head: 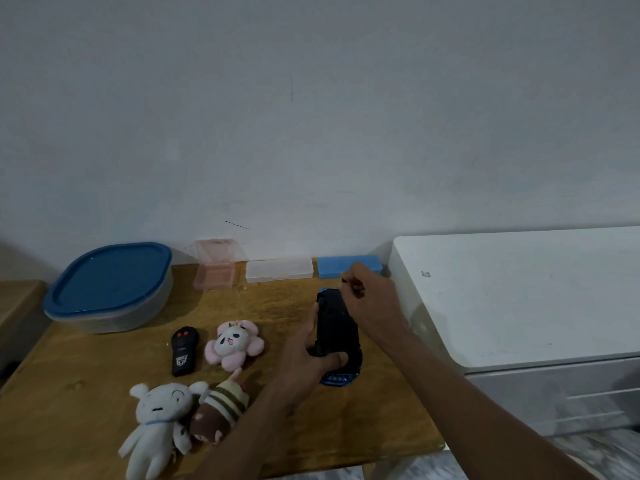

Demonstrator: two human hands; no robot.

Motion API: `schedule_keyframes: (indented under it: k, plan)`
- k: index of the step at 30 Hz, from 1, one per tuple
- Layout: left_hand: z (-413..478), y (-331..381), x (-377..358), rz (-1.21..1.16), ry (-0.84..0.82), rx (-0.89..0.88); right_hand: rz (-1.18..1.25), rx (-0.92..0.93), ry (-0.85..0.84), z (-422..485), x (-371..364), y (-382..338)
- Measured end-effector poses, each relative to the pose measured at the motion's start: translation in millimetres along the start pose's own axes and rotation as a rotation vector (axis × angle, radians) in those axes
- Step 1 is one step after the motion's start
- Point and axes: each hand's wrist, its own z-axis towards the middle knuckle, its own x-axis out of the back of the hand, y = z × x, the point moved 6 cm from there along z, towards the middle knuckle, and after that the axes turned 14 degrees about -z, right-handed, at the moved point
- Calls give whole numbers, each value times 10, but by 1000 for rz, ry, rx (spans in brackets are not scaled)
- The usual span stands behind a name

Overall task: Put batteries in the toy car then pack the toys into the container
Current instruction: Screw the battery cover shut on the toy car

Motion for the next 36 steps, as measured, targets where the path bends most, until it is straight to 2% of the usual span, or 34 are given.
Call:
schedule_keyframes:
  k: [14,27,36]
  plan:
    - [-22,39,-7,-25,-15,-20,9,-52,46,3,137,-32]
    - [-67,21,43,-34,19,-21,38,-89,-58,-43,107,-40]
    - [-145,70,37,-22,29,-34,29,-42,-26,-76,125,-93]
